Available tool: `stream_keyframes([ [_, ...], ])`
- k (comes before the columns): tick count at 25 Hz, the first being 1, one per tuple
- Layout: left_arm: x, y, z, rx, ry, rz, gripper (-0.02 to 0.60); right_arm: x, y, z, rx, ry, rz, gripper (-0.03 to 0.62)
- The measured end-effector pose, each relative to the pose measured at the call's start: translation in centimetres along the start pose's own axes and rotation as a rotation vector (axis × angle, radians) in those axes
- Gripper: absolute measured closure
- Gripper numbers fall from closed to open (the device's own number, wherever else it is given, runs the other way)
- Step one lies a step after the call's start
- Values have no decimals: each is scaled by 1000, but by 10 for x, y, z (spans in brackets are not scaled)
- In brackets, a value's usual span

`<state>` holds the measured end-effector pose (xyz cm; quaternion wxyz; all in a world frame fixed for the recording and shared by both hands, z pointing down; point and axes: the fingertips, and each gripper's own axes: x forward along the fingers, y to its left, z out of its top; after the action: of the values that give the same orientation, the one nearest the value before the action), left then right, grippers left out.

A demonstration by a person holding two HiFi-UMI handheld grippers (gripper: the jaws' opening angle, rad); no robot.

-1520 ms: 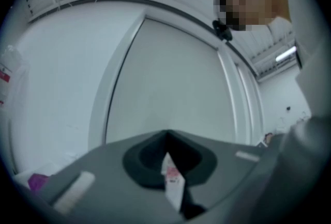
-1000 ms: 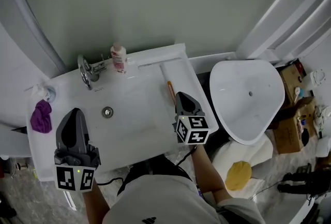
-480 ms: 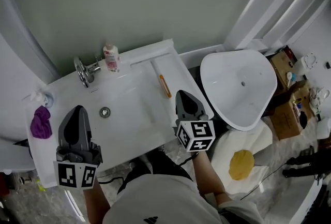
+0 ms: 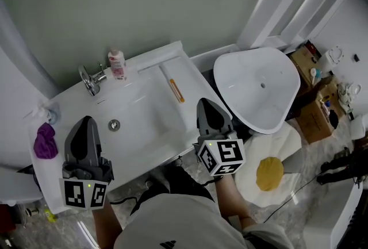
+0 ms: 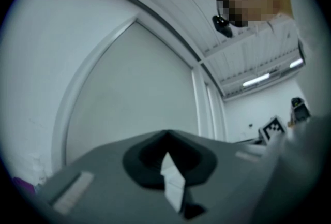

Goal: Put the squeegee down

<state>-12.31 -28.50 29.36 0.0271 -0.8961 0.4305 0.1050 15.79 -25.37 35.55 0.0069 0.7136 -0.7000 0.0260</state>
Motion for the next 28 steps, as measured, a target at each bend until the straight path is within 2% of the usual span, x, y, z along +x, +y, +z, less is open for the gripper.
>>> stream_keyframes([
  [17,-20,-9,10,-7,-27,-58,574,-49,21,33,-9,-95,-29,592],
  [28,-28,-3,11,-20,-38,-54,574,-57,31,40,-1,-112,-25,592],
])
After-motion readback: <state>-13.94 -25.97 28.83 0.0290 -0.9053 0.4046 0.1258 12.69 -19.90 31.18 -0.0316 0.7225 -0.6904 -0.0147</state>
